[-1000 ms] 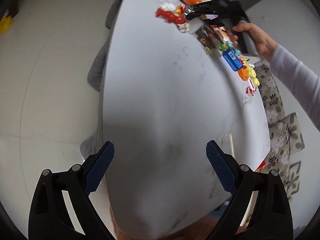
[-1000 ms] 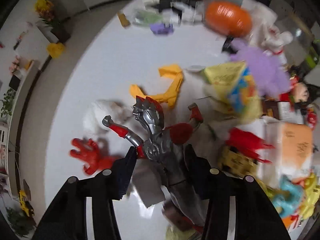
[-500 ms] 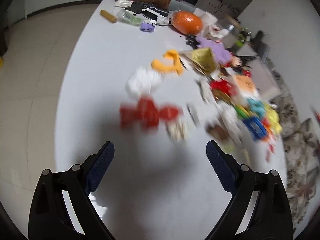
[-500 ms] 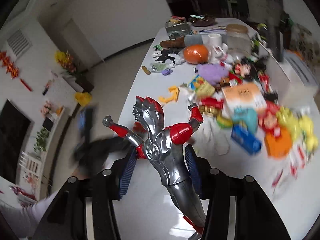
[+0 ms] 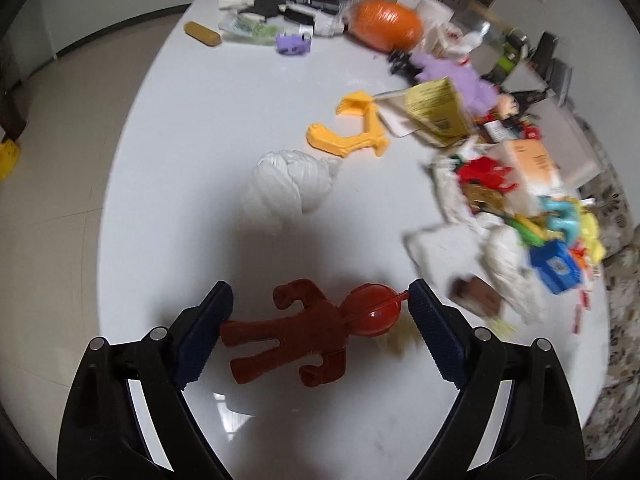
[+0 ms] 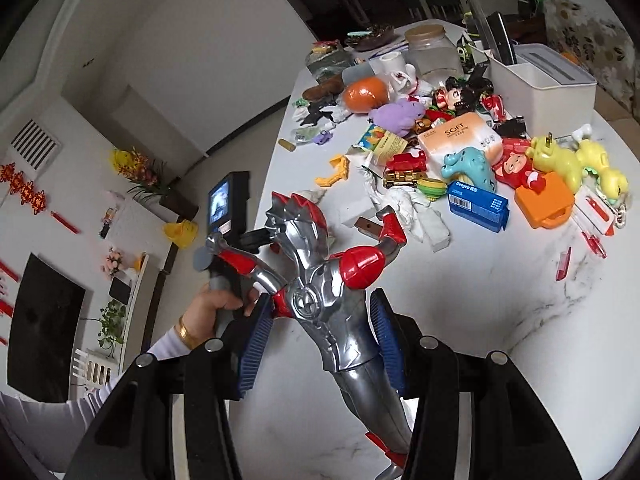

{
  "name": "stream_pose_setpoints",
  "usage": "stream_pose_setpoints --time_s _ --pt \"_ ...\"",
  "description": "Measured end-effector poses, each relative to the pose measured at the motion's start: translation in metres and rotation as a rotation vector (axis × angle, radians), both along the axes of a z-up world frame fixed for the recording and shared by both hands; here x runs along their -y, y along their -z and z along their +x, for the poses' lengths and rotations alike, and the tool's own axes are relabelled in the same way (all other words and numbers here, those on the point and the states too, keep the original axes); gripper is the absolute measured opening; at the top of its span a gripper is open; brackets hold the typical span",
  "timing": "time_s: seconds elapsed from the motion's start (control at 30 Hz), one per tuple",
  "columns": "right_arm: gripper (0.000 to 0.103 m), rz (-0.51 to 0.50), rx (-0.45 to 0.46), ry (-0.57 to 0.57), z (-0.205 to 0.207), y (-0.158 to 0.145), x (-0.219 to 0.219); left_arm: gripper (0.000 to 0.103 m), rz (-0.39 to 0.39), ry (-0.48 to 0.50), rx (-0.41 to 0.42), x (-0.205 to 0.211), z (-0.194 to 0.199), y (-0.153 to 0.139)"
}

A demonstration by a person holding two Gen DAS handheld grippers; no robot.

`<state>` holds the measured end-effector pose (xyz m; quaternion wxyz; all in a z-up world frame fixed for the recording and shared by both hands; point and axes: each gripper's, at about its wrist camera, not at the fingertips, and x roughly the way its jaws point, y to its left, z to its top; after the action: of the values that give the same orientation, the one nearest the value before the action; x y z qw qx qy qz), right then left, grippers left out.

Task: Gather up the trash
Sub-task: 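Carry both figures to the cardboard box and open both grippers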

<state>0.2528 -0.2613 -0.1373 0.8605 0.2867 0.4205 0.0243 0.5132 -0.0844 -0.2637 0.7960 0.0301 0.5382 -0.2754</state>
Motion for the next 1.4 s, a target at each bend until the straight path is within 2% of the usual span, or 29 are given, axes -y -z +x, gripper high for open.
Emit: stream_pose_setpoints --time_s 0.07,0.13,0.23,0.33,0.47,0.63,0.73,0.83,0.93,0.97,1.03,1.13,1.2,1.23,1.27,1.3,1.37,1.4 --pt "0.050 -0.011 0.005 -0.015 -0.008 -0.004 -0.004 0.087 -0.061 0.012 0.007 -0.011 -0.020 -0.018" --pt "0.050 -0.021 0.004 -0.031 -0.016 -0.006 -0.007 0.087 -0.082 0.021 0.036 -0.023 -0.047 -0.037" --pt "0.050 -0.005 -0.008 -0.068 -0.035 -0.003 -0.011 0.087 -0.163 0.041 0.037 -0.054 -0.105 -0.064" --pt "0.050 -0.004 -0.048 -0.129 -0.061 0.005 -0.018 0.087 -0.188 0.079 0.032 -0.077 -0.178 -0.081" --pt "0.050 0.013 -0.128 -0.234 -0.111 0.026 -0.022 0.087 -0.179 0.111 -0.004 -0.089 -0.271 -0.084" --pt "0.050 0.019 -0.188 -0.317 -0.185 0.055 -0.015 0.087 -0.121 0.111 -0.075 -0.077 -0.383 -0.062" --pt "0.050 0.021 -0.245 -0.355 -0.233 0.083 -0.003 0.087 -0.123 0.080 -0.157 -0.057 -0.442 -0.032" --pt "0.050 -0.005 -0.297 -0.383 -0.273 0.116 0.010 0.087 -0.120 0.070 -0.213 -0.036 -0.478 0.002" --pt "0.050 -0.041 -0.350 -0.404 -0.303 0.160 0.021 0.087 -0.103 0.065 -0.281 -0.010 -0.508 0.056" --pt "0.050 -0.049 -0.364 -0.407 -0.309 0.176 0.024 0.087 -0.097 0.059 -0.312 0.000 -0.514 0.082" --pt "0.050 -0.076 -0.419 -0.407 -0.320 0.218 0.033 0.087 -0.073 0.044 -0.360 0.013 -0.520 0.123" --pt "0.050 -0.121 -0.459 -0.412 -0.326 0.276 0.044 0.087 -0.054 -0.005 -0.446 0.031 -0.521 0.191" --pt "0.051 -0.148 -0.470 -0.401 -0.325 0.314 0.052 0.087 -0.016 -0.052 -0.476 0.036 -0.520 0.235" --pt "0.055 -0.160 -0.482 -0.390 -0.325 0.330 0.054 0.087 0.025 -0.058 -0.500 0.044 -0.517 0.262" --pt "0.073 -0.172 -0.503 -0.384 -0.322 0.347 0.057 0.087 0.051 -0.059 -0.519 0.047 -0.516 0.278" --pt "0.082 -0.193 -0.529 -0.373 -0.319 0.367 0.060 0.088 0.083 -0.061 -0.545 0.049 -0.512 0.297" --pt "0.080 -0.223 -0.581 -0.360 -0.314 0.396 0.067 0.088 0.175 -0.058 -0.606 0.058 -0.514 0.338" --pt "0.081 -0.235 -0.611 -0.358 -0.310 0.405 0.070 0.088 0.193 -0.052 -0.635 0.058 -0.516 0.351"
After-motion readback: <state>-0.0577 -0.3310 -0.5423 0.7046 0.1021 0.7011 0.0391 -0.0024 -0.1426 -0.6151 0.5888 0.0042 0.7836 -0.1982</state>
